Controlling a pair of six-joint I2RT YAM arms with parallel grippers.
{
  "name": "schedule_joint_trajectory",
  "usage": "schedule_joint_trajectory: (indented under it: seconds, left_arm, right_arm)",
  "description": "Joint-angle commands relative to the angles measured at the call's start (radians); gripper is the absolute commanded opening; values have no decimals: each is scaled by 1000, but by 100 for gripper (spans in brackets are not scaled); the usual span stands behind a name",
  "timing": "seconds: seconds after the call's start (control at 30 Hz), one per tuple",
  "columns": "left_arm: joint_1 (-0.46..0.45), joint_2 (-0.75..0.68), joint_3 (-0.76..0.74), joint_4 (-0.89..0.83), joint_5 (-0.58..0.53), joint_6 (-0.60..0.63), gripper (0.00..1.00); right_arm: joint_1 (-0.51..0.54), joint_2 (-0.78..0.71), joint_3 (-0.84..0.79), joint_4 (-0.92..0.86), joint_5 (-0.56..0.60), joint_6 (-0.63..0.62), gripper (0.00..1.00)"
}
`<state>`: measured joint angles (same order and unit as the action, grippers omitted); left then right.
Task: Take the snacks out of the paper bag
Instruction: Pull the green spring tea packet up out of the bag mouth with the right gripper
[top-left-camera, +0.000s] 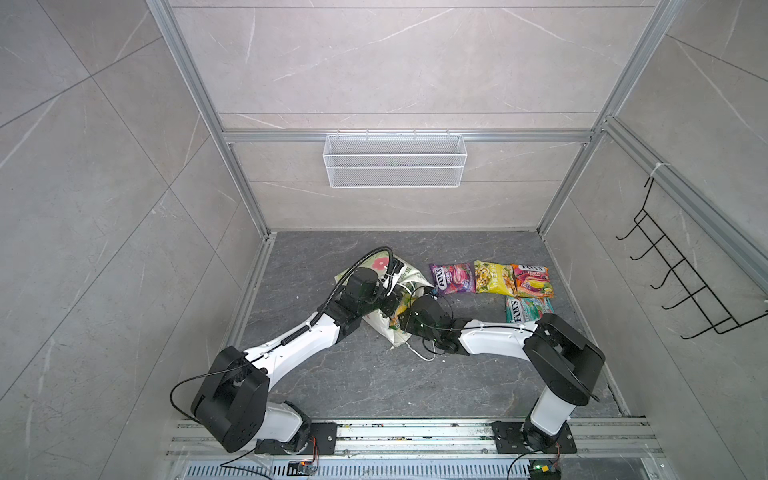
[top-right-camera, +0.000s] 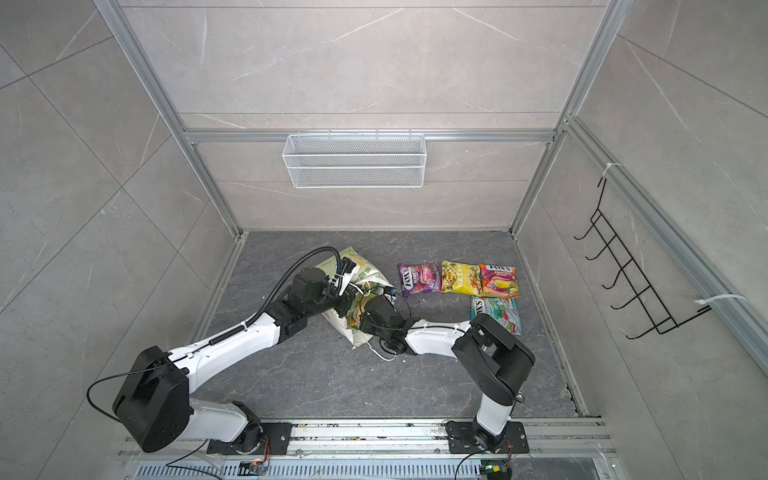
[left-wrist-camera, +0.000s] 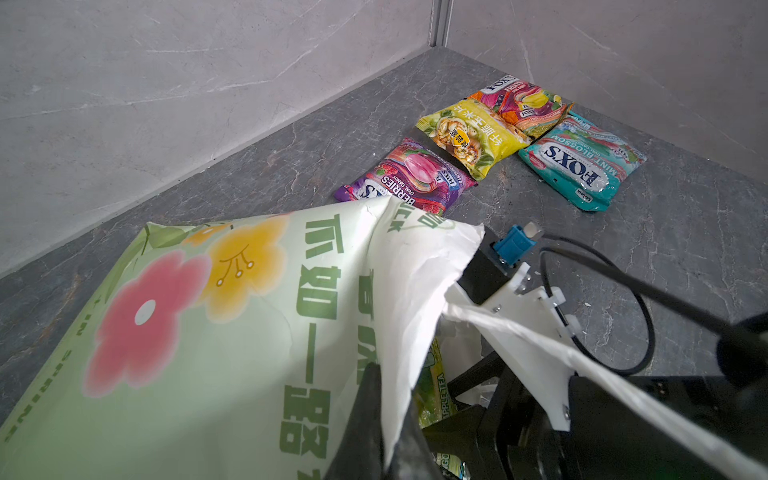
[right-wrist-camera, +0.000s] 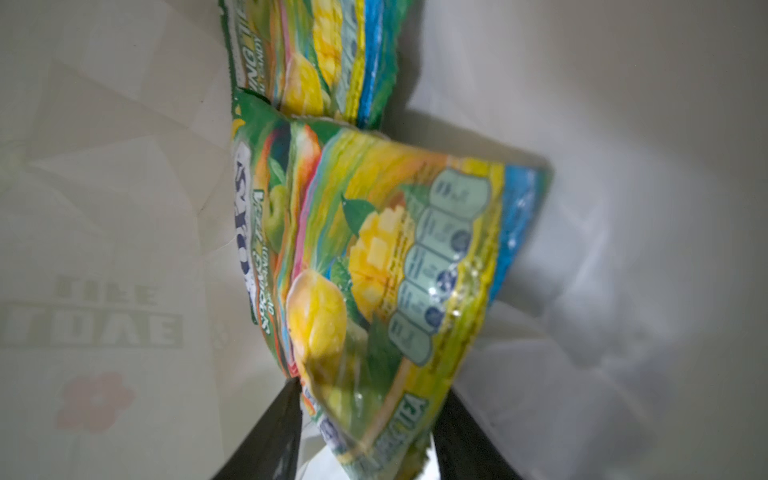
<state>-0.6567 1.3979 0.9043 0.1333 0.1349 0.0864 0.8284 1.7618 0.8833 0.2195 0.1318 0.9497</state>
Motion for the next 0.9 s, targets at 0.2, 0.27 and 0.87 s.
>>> schedule_joint_trajectory:
  seconds: [0.2, 0.27, 0.87]
  left_arm:
    - [3, -15, 28, 26, 17, -11, 0]
    - [2, -12, 28, 29, 16, -17, 0]
    - [2, 38, 36, 23, -67, -45, 0]
  right_arm:
    - [-13, 36, 41, 92, -18, -23, 27]
    - [-14, 24, 39, 86, -15, -28, 18]
    - [-12, -211, 19, -59, -115, -241, 0]
